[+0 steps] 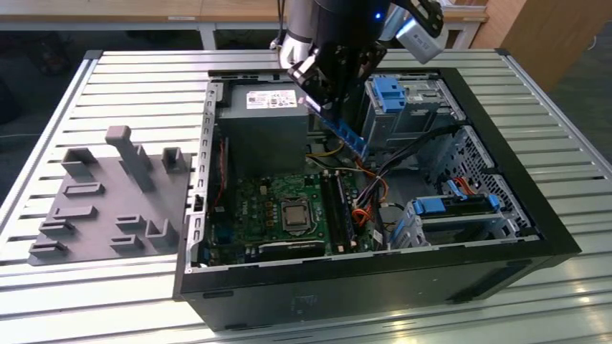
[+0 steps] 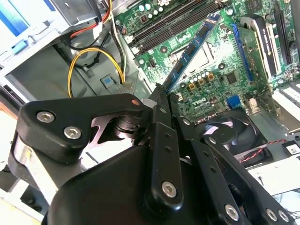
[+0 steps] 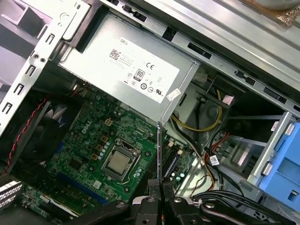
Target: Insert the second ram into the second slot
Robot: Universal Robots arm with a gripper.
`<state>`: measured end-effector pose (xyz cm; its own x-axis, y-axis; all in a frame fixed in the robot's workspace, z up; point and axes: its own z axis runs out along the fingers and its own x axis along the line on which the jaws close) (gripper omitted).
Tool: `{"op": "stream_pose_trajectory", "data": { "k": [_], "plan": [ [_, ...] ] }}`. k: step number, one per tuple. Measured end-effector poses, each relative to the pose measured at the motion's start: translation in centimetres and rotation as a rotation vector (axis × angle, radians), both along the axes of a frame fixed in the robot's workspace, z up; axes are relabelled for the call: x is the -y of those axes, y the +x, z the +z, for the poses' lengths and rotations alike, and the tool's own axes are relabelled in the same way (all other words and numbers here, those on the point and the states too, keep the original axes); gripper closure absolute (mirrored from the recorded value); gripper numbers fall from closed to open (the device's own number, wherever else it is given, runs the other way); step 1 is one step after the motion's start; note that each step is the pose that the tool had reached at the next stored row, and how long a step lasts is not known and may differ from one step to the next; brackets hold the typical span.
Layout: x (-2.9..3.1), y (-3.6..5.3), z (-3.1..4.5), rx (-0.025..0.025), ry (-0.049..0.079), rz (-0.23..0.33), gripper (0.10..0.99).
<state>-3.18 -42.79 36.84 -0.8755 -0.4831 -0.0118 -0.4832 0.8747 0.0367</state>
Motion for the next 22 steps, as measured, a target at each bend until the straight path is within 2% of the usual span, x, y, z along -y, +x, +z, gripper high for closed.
{"op": "stream_pose_trajectory", "data": {
  "k": [22],
  "plan": [
    [0.0,0.0,-0.01,0.0,0.0,-0.106,0.953]
  ]
}}
